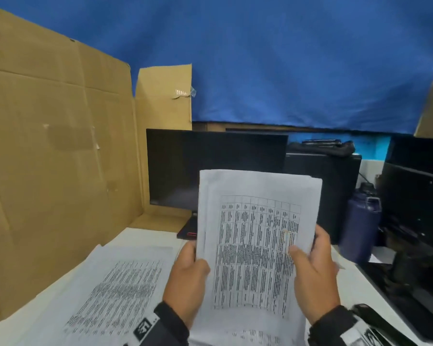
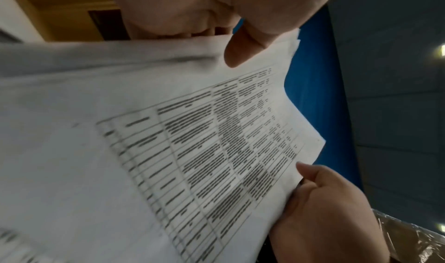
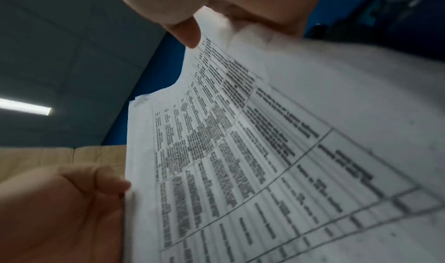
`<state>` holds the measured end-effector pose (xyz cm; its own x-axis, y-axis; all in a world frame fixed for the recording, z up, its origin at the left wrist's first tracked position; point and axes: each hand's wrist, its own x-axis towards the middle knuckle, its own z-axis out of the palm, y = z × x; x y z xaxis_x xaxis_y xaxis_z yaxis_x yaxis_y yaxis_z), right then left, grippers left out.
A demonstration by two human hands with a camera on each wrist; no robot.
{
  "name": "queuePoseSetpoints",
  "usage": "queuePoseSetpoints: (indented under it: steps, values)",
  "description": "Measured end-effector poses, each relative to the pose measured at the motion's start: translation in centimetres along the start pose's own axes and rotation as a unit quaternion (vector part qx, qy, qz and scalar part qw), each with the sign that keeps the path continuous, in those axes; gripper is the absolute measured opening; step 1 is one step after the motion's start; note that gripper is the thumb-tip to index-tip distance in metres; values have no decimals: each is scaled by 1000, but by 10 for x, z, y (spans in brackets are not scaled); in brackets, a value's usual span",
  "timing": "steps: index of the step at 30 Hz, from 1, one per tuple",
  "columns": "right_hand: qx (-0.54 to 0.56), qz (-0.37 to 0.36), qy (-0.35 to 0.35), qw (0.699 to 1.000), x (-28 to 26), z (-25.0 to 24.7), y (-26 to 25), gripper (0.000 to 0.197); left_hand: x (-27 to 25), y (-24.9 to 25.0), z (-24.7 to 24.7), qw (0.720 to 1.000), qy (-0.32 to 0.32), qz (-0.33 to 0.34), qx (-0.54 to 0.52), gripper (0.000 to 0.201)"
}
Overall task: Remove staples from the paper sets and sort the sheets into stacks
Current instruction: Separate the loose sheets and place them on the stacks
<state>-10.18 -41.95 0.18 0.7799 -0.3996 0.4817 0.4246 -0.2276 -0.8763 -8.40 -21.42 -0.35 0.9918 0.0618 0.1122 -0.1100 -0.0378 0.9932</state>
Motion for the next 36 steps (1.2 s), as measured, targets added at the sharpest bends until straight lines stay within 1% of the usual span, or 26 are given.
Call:
queuePoseSetpoints:
  steps: [2, 4, 7, 8, 10, 12, 14, 16, 18, 20, 23, 25, 27, 28, 29, 30, 31, 32, 33, 34, 35, 36]
  values:
    - [12, 10, -10, 1000, 0, 2, 2, 50, -3, -10, 3, 1000, 7, -10, 10, 44]
    - [3, 6, -14, 1000, 0, 3, 1, 51, -3, -14, 3, 1000, 24, 1, 12, 43]
    - [-9, -4, 2, 1000, 4, 6, -1, 50, 1, -12, 1, 999, 44, 13, 2, 45]
    - [-7, -10, 11, 1000, 6, 7, 0, 51, 1, -11, -1, 999, 47, 14, -9, 43]
    - [-5, -24, 28, 999, 7, 9, 1, 55, -1, -8, -3, 999, 44, 9, -25, 36]
    - [-8, -34, 19, 999, 6, 10, 0, 60, -3, -9, -4, 999, 31, 7, -34, 39]
    - [-13, -42, -2, 999, 5, 12, -3, 59, -5, -11, -5, 1000, 20, 10, -20, 39]
    - [-1, -43, 4, 999, 6, 13, -7, 56, -5, -15, -4, 1000, 21, 5, 5, 34]
    - [23, -17, 16, 999, 10, 15, -9, 52, -7, -21, -1, 999, 21, -16, 27, 37]
    - [18, 16, 14, 1000, 13, 17, -9, 41, -10, -29, 2, 998, 8, -35, 56, 42]
    - [-29, 33, 13, 999, 15, 19, -2, 28, -14, -38, 4, 997, 3, -45, 62, 32]
    - [-61, 44, 17, 997, 19, 20, 2, 24, -14, -40, 5, 997, 2, -29, 72, 27]
    - [-95, 62, 3, 994, 29, 20, 1, 22, -9, -37, 4, 994, 7, 3, 110, 24]
    - [-113, 71, -7, 991, 35, 18, -2, 24, -4, -35, 1, 992, 11, 16, 128, 24]
    - [-147, 81, -21, 986, 41, 17, -5, 34, 4, -30, -2, 989, 14, 24, 146, 22]
    - [-220, 80, -28, 972, 46, 15, -10, 56, 12, -24, -7, 986, 14, 34, 165, 22]
    - [-311, 59, -21, 948, 47, 14, -17, 83, 18, -15, -13, 981, 17, 43, 188, 22]
    - [-394, 0, 0, 919, 45, 13, -26, 101, 24, -4, -19, 974, 22, 58, 220, 22]
    - [-459, -104, 25, 882, 42, 14, -35, 107, 27, 9, -24, 958, 27, 90, 272, 21]
    - [-498, -221, 36, 838, 38, 18, -44, 105, 27, 25, -27, 929, 32, 144, 340, 20]
    - [-518, -326, 41, 790, 32, 23, -54, 97, 26, 41, -29, 889, 36, 206, 407, 17]
    - [-527, -400, 27, 749, 29, 29, -57, 85, 20, 58, -26, 844, 38, 267, 464, 12]
